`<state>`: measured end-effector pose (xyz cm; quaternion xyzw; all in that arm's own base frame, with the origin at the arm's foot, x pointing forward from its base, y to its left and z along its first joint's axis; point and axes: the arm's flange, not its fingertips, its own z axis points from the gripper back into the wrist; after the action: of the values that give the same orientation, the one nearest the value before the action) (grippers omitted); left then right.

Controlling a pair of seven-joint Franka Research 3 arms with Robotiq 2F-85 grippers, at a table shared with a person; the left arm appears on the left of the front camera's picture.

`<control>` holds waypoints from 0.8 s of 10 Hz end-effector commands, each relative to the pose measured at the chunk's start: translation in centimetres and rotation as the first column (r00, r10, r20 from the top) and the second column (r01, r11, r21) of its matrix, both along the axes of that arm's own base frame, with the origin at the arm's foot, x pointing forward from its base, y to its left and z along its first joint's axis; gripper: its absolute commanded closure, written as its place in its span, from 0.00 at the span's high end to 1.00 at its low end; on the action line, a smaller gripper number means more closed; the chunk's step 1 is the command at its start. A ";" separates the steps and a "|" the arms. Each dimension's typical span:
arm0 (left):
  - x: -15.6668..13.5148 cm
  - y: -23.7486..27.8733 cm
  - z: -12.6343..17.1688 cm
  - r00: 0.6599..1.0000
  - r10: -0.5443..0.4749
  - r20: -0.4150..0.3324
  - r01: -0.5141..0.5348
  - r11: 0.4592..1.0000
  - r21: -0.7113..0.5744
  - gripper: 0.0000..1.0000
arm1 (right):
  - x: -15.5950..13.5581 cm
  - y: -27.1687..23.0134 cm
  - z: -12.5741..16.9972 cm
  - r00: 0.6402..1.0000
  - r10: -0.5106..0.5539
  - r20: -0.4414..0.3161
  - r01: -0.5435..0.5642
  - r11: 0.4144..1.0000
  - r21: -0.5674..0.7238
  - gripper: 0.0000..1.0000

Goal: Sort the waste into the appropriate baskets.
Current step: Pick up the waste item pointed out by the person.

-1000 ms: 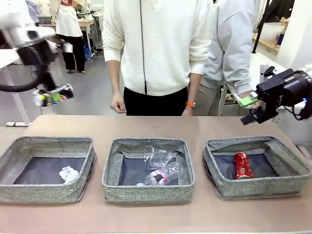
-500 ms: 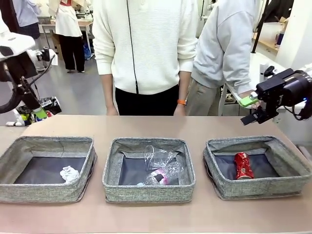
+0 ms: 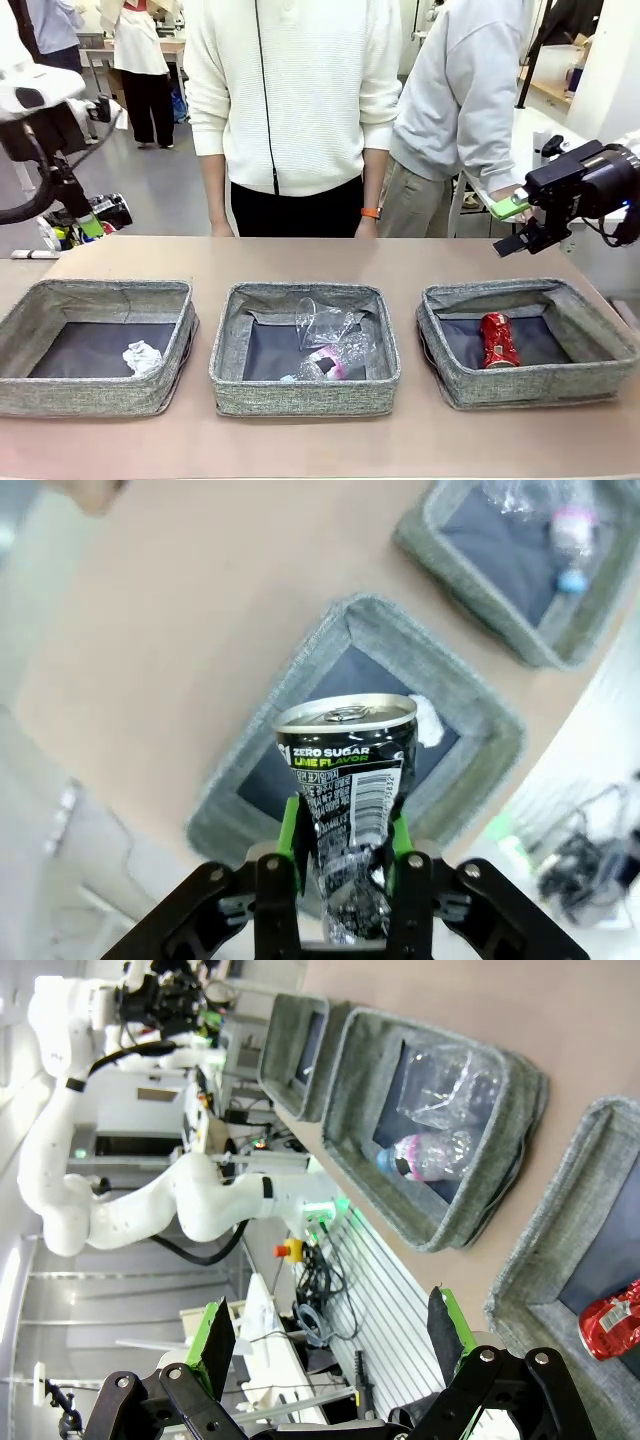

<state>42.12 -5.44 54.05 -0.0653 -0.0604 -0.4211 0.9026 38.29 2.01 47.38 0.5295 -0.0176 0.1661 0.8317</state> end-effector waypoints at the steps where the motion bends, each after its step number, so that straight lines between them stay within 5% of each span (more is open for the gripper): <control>1: -1.0 -4.5 4.8 0.973 0.231 0.000 -0.231 0.972 0.047 0.36 | -0.1 0.2 0.1 1.000 -0.011 -0.008 0.011 1.000 -0.013 1.00; 5: -6.0 -11.8 10.1 0.969 0.242 -0.058 -0.244 0.969 -0.031 0.36 | -0.1 0.2 0.1 1.000 -0.011 -0.008 0.011 1.000 -0.013 1.00; 8: -8.2 -16.9 14.9 0.897 0.435 -0.081 -0.443 0.879 -0.176 0.36 | -0.1 0.2 0.1 1.000 -0.011 -0.008 0.011 1.000 -0.013 1.00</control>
<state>33.93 -21.21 67.89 -0.1274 -0.0771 -0.2364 0.9602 38.29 2.00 47.38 0.5295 -0.0177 0.1660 0.8317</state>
